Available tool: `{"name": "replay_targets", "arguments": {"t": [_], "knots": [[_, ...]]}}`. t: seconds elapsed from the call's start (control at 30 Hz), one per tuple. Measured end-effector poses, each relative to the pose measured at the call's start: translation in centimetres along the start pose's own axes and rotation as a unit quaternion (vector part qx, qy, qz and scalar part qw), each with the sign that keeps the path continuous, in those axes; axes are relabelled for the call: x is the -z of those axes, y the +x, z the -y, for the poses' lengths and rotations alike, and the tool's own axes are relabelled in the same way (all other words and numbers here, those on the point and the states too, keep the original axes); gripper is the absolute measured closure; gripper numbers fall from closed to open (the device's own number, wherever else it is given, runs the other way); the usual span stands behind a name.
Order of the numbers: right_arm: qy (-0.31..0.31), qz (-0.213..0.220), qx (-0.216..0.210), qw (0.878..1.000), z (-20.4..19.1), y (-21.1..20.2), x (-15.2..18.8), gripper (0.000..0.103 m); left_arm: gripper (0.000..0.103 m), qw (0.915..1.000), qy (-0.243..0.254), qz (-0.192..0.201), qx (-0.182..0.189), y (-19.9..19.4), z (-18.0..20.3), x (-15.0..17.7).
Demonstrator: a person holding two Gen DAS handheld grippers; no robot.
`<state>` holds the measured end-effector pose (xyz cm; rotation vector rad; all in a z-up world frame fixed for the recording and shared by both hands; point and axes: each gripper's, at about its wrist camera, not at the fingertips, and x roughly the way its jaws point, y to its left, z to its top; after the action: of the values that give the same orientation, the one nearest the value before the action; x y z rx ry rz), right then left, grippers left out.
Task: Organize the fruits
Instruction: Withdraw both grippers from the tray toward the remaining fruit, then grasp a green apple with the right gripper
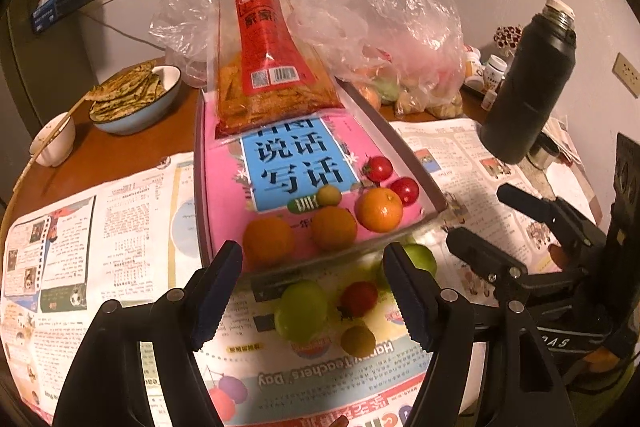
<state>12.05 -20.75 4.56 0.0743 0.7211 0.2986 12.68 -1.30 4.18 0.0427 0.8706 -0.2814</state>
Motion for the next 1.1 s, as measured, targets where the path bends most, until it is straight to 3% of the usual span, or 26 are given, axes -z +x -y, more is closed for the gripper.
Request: {"name": "replay_targets", "arguments": {"t": [0.57,1.1], "knots": [[0.007,0.011,-0.011,1.000,0.1,-1.3,0.2,0.004,0.028,0.9999,0.003,-0.011,0.010,-0.6,0.1,1.9],[0.003,-0.001,-0.025,1.000,-0.3,-1.1,0.8,0.001,0.029,0.9979,0.021,-0.055,0.027,0.6,0.9,5.1]]}}
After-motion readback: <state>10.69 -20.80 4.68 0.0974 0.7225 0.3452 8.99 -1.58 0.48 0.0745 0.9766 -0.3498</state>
